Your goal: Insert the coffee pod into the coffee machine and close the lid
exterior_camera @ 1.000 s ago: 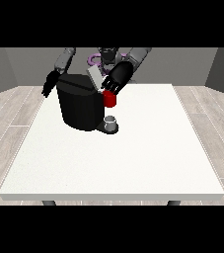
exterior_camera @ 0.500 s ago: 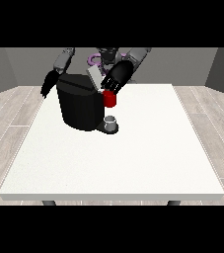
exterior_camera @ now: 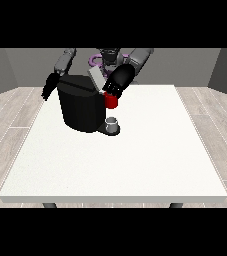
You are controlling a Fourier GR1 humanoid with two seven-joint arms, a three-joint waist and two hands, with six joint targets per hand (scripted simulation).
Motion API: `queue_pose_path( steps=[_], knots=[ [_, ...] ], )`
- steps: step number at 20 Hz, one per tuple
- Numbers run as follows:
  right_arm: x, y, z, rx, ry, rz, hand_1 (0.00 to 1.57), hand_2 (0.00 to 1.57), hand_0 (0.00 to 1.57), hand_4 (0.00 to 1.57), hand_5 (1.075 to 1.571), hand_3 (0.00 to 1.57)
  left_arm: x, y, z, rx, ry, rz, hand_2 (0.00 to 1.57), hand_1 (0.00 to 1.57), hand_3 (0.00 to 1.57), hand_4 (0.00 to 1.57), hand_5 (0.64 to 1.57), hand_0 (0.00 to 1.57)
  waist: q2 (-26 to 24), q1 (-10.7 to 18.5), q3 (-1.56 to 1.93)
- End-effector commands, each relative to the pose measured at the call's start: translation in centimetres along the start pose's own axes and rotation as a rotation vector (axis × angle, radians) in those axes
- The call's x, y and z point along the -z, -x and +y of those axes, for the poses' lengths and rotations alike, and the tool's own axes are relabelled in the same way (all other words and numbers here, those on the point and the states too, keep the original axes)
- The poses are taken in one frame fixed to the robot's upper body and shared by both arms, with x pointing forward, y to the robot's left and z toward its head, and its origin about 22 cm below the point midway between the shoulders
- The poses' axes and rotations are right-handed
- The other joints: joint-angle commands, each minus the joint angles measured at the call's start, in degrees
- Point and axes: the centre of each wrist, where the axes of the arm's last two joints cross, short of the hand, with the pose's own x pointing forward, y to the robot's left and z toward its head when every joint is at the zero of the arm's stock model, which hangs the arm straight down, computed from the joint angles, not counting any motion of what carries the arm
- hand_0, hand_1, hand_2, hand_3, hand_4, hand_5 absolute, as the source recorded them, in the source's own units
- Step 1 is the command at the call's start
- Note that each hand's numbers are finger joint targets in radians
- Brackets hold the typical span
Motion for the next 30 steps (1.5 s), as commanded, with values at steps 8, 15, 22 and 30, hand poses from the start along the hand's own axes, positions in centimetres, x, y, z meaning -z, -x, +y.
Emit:
queue_pose_path(
  steps=[8, 15, 22, 30],
  knots=[
    [0.6, -1.4, 0.1, 0.014, -0.016, -0.014, 0.0, 0.0, 0.0, 0.0, 1.571, 0.0, -0.3, 1.0, 1.1, 0.0, -0.066, -0.019, 1.13, 1.11, 0.97, 0.0, 1.571, 1.11, 2.38, -1.4, 0.0],
    [1.7, -2.9, 0.3, -0.001, 0.007, -0.043, 0.0, 0.0, 0.0, 0.1, 1.571, 0.0, -0.2, -0.5, 3.4, 0.007, -0.159, -0.072, 1.21, 1.25, 0.95, 0.0, 1.571, 1.25, 4.24, -1.7, 0.0],
    [1.9, -3.6, 0.2, -0.025, -0.007, -0.056, 0.0, 0.0, 0.0, 0.22, 1.571, 0.0, -0.6, 0.4, 3.3, 0.071, -0.171, -0.078, 1.17, 1.22, 0.89, 0.0, 1.571, 1.22, 4.86, -2.23, -0.01],
    [1.0, -3.2, 0.5, -0.029, -0.02, -0.064, 0.0, 0.0, 0.0, 0.21, 1.571, 0.0, -1.8, 2.6, 3.9, 0.154, -0.2, -0.055, 0.78, 0.51, 0.6, 0.0, 1.571, 0.51, 5.14, -3.02, -0.01]
  ],
)
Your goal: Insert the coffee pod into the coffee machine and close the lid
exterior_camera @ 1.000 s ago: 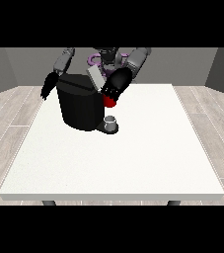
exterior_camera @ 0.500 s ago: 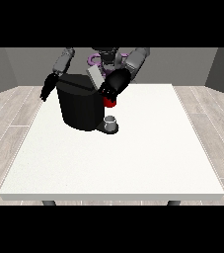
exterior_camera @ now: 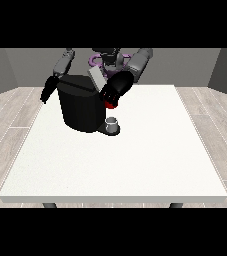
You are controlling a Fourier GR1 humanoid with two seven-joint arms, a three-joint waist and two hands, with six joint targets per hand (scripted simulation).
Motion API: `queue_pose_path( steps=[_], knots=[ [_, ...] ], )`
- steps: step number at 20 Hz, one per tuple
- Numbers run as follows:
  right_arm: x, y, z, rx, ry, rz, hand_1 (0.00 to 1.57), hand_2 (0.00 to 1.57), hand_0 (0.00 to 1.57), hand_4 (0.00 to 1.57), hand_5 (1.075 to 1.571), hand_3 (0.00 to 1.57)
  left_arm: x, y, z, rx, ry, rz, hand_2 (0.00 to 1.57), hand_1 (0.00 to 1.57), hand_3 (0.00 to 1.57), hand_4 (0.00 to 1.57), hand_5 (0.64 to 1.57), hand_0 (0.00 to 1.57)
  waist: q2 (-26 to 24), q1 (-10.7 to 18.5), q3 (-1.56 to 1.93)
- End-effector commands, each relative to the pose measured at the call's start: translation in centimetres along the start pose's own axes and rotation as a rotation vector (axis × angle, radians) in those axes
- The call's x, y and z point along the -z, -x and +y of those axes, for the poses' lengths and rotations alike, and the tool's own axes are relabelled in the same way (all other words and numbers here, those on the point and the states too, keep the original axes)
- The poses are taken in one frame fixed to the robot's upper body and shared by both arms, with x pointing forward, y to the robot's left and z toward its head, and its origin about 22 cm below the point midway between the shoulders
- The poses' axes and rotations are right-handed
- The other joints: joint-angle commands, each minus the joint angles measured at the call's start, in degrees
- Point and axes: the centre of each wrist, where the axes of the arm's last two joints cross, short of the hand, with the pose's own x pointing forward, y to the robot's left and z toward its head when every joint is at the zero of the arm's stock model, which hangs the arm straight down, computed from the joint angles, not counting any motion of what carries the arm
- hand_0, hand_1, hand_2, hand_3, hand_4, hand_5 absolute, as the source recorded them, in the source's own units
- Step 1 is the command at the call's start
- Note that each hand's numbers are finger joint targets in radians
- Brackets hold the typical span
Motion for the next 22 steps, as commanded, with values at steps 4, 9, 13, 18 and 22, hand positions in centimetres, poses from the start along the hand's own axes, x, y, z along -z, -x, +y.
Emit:
queue_pose_path(
  steps=[4, 9, 13, 18, 22],
  knots=[
    [-0.8, 1.0, -1.2, -0.034, 0.009, 0.038, 0.0, 0.0, 0.0, 0.15, 1.571, 0.0, -0.9, 1.9, -1.4, 0.018, 0.016, 0.056, 0.62, 0.0, 0.49, 0.0, 1.571, 0.0, -1.91, -0.47, -0.15],
    [0.5, -0.6, -0.1, 0.018, 0.007, 0.0, 0.0, 0.0, 0.0, 0.09, 1.571, 0.0, -0.2, 0.7, 0.8, 0.045, -0.028, 0.033, 0.53, 0.0, 0.45, 0.0, 1.571, 0.0, -0.36, 0.45, -0.14],
    [-1.8, 3.1, -0.9, -0.008, -0.002, 0.105, 0.0, 0.0, 0.0, 0.0, 1.571, 0.0, -0.7, 1.4, -3.9, 0.0, 0.078, 0.057, 0.33, 0.0, 0.23, 0.0, 1.571, 0.0, -5.09, 2.43, -0.14],
    [-3.0, 5.1, -0.2, 0.003, 0.005, 0.183, 0.0, 0.0, 0.0, 0.0, 1.571, 0.0, -0.6, 0.4, -7.5, -0.077, 0.145, 0.074, 0.0, 0.0, 0.0, 0.0, 1.571, 0.0, -10.56, 5.79, -0.15],
    [-7.0, 9.3, -0.8, 0.005, 0.04, 0.281, 0.0, 0.0, 0.0, 0.0, 1.571, 0.0, -2.9, 1.0, -13.9, -0.155, 0.257, 0.055, 0.08, 0.0, 0.0, 0.0, 1.571, 0.0, -17.13, 10.95, -0.14]
  ],
)
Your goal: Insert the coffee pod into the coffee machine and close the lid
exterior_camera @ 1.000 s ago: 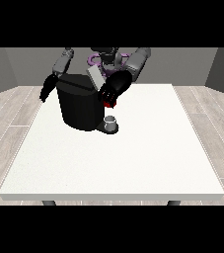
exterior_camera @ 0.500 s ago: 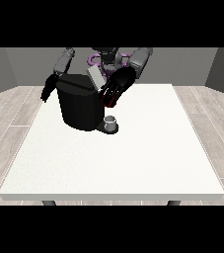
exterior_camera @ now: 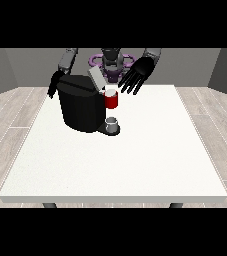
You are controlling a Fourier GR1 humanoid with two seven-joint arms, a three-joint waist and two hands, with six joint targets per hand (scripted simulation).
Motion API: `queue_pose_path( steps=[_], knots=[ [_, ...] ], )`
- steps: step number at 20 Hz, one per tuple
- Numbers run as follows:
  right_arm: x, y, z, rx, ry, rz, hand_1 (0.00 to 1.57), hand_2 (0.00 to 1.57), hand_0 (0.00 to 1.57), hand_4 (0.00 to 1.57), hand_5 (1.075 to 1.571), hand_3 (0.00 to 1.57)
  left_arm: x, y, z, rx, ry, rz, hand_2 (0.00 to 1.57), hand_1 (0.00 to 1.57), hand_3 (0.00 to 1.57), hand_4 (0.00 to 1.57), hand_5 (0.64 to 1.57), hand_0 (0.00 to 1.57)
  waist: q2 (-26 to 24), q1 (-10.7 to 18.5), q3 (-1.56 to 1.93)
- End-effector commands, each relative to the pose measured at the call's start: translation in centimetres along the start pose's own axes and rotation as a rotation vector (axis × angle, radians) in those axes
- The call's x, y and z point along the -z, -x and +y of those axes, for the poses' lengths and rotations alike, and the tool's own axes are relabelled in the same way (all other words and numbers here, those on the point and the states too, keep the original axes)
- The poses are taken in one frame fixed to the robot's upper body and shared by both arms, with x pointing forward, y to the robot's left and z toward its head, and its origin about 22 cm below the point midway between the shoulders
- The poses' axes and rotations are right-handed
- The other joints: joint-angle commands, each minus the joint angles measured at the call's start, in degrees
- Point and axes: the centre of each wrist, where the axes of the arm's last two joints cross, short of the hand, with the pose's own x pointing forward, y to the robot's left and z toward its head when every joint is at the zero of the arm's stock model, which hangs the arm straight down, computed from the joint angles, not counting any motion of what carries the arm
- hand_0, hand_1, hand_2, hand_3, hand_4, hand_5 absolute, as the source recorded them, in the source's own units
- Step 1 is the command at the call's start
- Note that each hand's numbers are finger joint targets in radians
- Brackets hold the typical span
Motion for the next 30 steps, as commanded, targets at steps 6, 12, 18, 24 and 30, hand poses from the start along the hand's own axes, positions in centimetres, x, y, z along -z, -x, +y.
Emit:
queue_pose_path(
  steps=[6, 12, 18, 24, 30],
  knots=[
    [-3.6, 5.4, -2.1, -0.007, 0.049, 0.166, 0.0, 0.0, 0.0, 0.0, 1.571, 0.0, -1.4, -0.6, -13.2, -0.645, -0.004, -0.032, 0.0, 0.0, 0.0, 0.37, 1.571, 0.0, -13.5, 7.54, -0.18],
    [-4.8, 6.1, -3.0, 0.062, 0.061, 0.156, 0.0, 0.0, 0.0, 0.0, 1.571, 0.0, -7.8, 1.0, -24.7, -1.088, 0.008, 0.117, 0.0, 0.0, 0.0, 0.27, 1.571, 0.0, -23.09, 14.55, -0.14],
    [-3.7, 1.9, -0.3, 0.118, -0.131, 0.068, 0.0, 0.0, 0.0, 0.0, 1.571, 0.0, -11.1, 1.8, -28.0, -1.136, 0.081, 0.251, 0.0, 0.0, 0.0, 0.32, 1.571, 0.0, -28.17, 14.63, -0.07],
    [-0.9, -0.9, -4.6, 0.028, -0.17, -0.021, 0.0, 0.0, 0.0, 0.25, 1.571, 0.0, -11.6, 1.4, -27.5, -1.148, 0.05, 0.199, 0.0, 0.0, 0.0, 0.4, 1.571, 0.0, -25.74, 18.35, -0.03],
    [0.8, -1.0, -6.5, 0.056, -0.096, 0.002, 0.0, 0.0, 0.0, 0.0, 1.571, 0.0, -11.7, 0.1, -26.3, -1.184, 0.032, 0.187, 0.0, 0.0, 0.0, 0.41, 1.571, 0.0, -23.51, 20.46, -0.02]
  ],
)
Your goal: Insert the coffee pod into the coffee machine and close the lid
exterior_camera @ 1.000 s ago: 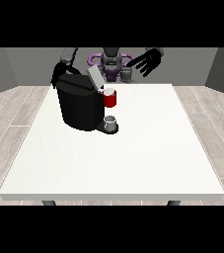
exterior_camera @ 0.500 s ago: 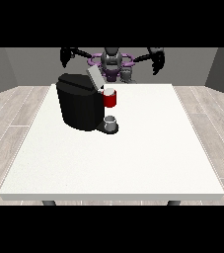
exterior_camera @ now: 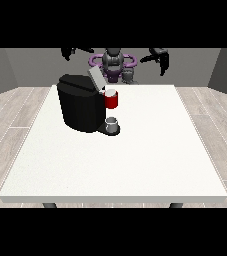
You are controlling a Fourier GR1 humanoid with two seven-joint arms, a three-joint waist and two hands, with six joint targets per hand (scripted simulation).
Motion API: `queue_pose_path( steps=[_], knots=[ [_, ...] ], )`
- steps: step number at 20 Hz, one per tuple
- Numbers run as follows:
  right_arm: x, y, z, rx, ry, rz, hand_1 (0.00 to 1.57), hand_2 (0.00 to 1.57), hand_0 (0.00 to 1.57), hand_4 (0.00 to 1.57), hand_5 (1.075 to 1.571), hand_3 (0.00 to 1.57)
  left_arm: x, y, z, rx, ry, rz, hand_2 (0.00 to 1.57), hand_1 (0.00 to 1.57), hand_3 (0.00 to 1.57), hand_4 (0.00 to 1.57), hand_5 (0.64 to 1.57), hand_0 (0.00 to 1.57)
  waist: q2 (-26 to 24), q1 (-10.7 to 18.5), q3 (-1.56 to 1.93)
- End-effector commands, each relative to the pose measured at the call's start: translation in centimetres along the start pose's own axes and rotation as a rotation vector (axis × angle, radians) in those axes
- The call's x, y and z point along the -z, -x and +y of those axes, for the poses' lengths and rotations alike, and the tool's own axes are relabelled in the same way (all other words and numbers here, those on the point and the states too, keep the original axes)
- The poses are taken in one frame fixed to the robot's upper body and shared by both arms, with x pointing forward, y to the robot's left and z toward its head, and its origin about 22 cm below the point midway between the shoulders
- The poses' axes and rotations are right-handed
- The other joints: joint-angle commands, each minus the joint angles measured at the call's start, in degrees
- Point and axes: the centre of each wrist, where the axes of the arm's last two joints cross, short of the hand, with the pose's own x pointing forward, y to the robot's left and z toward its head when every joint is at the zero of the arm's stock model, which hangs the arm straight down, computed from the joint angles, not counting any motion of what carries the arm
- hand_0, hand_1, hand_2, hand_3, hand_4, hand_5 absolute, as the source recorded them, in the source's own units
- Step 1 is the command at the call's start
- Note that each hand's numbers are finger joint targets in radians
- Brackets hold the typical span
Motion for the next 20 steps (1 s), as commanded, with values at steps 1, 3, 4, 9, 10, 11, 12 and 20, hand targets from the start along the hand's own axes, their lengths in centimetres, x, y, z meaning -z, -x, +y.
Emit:
queue_pose_path(
  steps=[1, 3, 4, 9, 10, 11, 12, 20],
  knots=[
    [1.8, -1.5, -1.5, 0.033, 0.04, -0.012, 0.0, 0.0, 0.0, 0.0, 1.571, 0.0, -0.5, -0.9, -0.2, -0.024, 0.02, -0.048, 0.0, 0.0, 0.0, 0.38, 1.571, 0.0, 3.06, 3.04, 0.01],
    [1.8, -0.5, 0.8, 0.054, 0.038, 0.051, 0.0, 0.0, 0.0, 0.17, 1.571, 0.0, -1.2, -0.4, -0.9, -0.031, 0.03, -0.048, 0.0, 0.0, 0.0, 0.4, 1.571, 0.0, 2.36, 3.2, 0.01],
    [1.7, -0.3, -4.7, 0.064, 0.073, 0.029, 0.0, 0.0, 0.0, 0.0, 1.571, 0.0, -0.4, -2.5, 0.2, -0.01, 0.059, -0.075, 0.0, 0.0, 0.0, 0.39, 1.571, 0.0, 4.4, 4.93, 0.03],
    [4.3, -2.8, -0.5, 0.168, 0.031, 0.046, 0.0, 0.0, 0.0, 0.13, 1.571, 0.0, -1.4, -2.1, -1.2, 0.009, 0.003, -0.117, 0.0, 0.0, 0.0, 0.36, 1.571, 0.0, 7.7, 3.79, 0.01],
    [4.2, -2.4, -2.4, 0.159, 0.045, 0.106, 0.0, 0.0, 0.0, 0.1, 1.571, 0.0, -1.9, -2.8, -0.5, 0.005, 0.025, -0.089, 0.0, 0.0, 0.0, 0.36, 1.571, 0.0, 5.36, 5.66, 0.01],
    [5.1, -4.1, -4.2, 0.182, 0.056, 0.022, 0.0, 0.0, 0.0, 0.18, 1.571, 0.0, -0.8, -4.5, -0.2, 0.027, -0.003, -0.158, 0.0, 0.0, 0.0, 0.36, 1.571, 0.0, 10.39, 4.54, 0.02],
    [4.3, -2.5, 0.9, 0.176, 0.026, 0.072, 0.0, 0.0, 0.0, 0.17, 1.571, 0.0, -1.4, -4.5, 0.2, 0.008, -0.016, -0.11, 0.0, 0.0, 0.0, 0.35, 1.571, 0.0, 7.86, 3.46, 0.01],
    [6.1, -3.2, -0.1, 0.138, -0.023, 0.005, 0.0, 0.0, 0.0, 0.0, 1.571, 0.0, -3.0, -7.5, 1.0, 0.037, -0.027, -0.219, 0.0, 0.0, 0.0, 0.35, 1.571, 0.0, 14.08, 4.12, 0.01]
  ],
)
